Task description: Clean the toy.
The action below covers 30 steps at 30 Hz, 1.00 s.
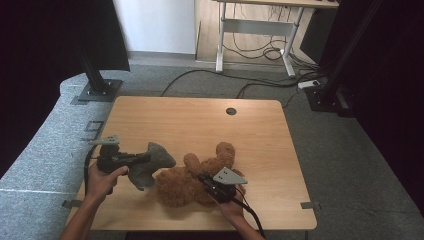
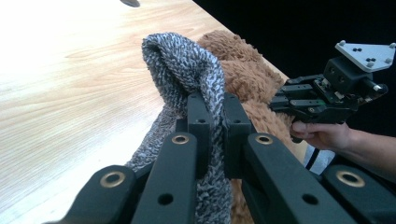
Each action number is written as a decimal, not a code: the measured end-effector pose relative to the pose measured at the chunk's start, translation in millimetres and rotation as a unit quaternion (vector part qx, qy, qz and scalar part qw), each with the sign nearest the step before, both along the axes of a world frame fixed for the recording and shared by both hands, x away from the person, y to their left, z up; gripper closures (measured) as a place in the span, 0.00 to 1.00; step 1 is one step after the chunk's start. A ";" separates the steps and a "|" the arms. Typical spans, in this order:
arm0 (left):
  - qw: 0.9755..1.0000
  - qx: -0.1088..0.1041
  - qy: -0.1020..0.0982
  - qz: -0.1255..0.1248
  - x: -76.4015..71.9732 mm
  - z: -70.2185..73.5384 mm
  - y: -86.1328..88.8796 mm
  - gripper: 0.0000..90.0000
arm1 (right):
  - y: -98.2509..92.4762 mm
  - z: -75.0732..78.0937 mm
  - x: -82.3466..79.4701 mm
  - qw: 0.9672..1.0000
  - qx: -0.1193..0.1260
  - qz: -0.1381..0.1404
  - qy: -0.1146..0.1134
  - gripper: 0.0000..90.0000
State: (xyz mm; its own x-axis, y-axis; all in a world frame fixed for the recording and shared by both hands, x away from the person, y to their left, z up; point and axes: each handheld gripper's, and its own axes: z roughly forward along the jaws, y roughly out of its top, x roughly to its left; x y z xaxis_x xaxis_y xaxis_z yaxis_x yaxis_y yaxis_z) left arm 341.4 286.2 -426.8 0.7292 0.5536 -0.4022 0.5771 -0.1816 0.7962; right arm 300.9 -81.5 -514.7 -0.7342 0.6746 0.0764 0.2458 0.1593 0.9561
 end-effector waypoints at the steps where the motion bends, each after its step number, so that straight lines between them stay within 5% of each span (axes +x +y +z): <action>1: 1.000 0.001 0.002 0.003 -2.2 0.5 3.3 0.94 | 0.0 0.2 0.5 1.000 0.000 -0.001 0.000 0.93; 8: 0.999 -0.007 0.022 0.036 -14.4 -8.1 31.9 0.94 | 0.5 1.1 6.0 1.000 -0.002 -0.006 0.000 0.93; 16: 0.995 -0.018 0.056 0.085 -22.2 -32.9 67.1 0.94 | 1.5 1.8 9.9 1.000 -0.004 -0.011 -0.001 0.93; 20: 0.991 -0.021 0.079 0.111 -21.1 -49.2 84.6 0.93 | 2.4 2.2 12.3 1.000 -0.004 -0.016 0.000 0.93; 25: 0.982 -0.027 0.120 0.144 -9.3 -75.5 103.7 0.93 | 3.9 2.8 14.7 1.000 -0.007 -0.020 -0.001 0.93; 30: 0.976 -0.014 0.137 0.167 -0.8 -92.2 111.0 0.90 | 4.4 3.2 16.3 1.000 -0.008 -0.021 0.000 0.93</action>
